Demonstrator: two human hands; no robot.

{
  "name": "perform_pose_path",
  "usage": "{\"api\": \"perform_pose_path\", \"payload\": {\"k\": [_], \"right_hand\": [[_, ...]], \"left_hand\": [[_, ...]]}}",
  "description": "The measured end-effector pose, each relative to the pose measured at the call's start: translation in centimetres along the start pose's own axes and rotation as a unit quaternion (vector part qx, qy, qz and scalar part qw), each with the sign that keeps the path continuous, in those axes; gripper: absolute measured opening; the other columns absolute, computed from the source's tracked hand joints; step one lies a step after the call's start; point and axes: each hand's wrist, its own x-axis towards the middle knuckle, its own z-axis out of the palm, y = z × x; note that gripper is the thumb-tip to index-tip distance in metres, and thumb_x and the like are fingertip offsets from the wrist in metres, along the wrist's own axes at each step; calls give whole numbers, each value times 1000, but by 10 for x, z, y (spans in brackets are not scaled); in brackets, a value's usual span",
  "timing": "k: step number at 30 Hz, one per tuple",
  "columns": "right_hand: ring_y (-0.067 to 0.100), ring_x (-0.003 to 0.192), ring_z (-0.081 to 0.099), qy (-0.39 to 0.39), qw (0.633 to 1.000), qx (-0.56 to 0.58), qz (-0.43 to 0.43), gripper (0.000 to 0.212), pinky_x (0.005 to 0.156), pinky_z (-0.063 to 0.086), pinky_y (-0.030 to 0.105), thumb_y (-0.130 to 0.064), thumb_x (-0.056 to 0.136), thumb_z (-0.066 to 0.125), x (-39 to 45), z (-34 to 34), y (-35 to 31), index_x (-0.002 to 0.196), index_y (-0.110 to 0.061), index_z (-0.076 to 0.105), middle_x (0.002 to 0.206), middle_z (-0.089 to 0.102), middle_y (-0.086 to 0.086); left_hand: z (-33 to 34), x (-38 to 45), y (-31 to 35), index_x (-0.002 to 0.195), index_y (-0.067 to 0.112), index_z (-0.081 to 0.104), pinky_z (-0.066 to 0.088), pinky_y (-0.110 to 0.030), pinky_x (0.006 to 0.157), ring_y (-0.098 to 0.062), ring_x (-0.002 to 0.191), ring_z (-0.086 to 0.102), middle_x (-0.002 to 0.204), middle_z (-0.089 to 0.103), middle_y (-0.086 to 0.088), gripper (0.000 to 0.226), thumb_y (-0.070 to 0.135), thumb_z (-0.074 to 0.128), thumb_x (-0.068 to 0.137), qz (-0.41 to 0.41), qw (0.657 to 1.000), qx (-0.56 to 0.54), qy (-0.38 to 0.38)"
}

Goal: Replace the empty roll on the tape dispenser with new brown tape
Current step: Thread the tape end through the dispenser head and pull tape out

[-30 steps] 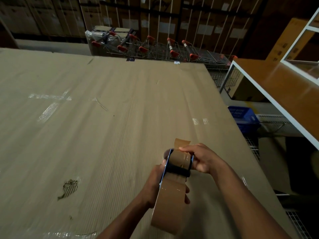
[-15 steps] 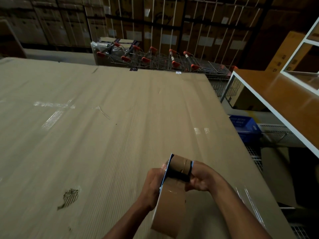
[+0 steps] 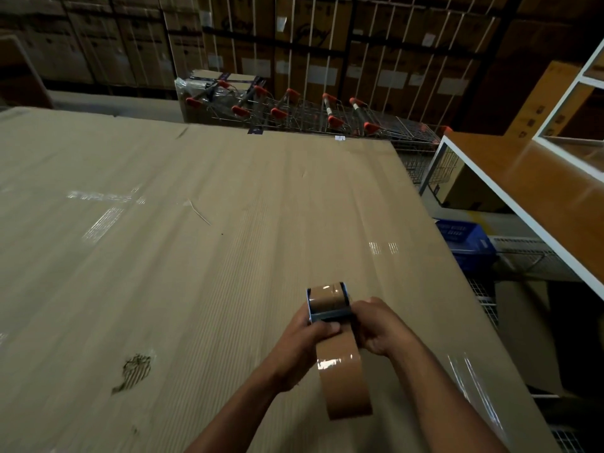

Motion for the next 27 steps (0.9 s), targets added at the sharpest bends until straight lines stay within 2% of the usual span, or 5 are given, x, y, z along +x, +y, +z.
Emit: {"api": "perform_pose_path", "payload": {"k": [5,10,15,20,27], "right_hand": [[25,52,56,14,1000,5,7,6,53,46,29,-8,76,60,2,-2,-3,76,-3,63,58,58,13],[34,83,67,-14,999,-39,17,13,78,58,48,-8,83,63,-3,-14,-14,93,1,63,85,67,19],[34,90,64,-42,989,-134,38,16,77,56,56,-19,85,65,-9,-17,-18,92,-5,63,98,64,17],[35,94,62,-15,988,-151,35,29,81,52,65,-22,82,68,-9,-14,-17,104,-4,63,106,63,19],[31,80,69,-7,994,-109,27,19,68,61,46,-14,79,71,-7,-10,-9,89,0,65,89,67,18]], "left_hand": [[-1,-2,0,123,21,60,59,-36,91,-23,109,68,117,68,-8,52,26,75,74,-3,998,68,16],[-4,-4,-3,116,34,61,55,-50,103,-21,126,57,127,63,4,46,-2,70,88,-17,986,166,16],[-3,-7,-7,115,18,68,55,-48,103,-14,117,66,120,70,2,46,31,83,74,42,970,226,75],[-2,-7,-13,105,15,69,63,-45,90,-13,107,71,108,73,0,42,23,88,69,93,960,230,127],[0,-9,-19,93,20,61,65,-29,83,-10,101,72,99,72,8,45,29,91,60,134,961,181,163]]}}
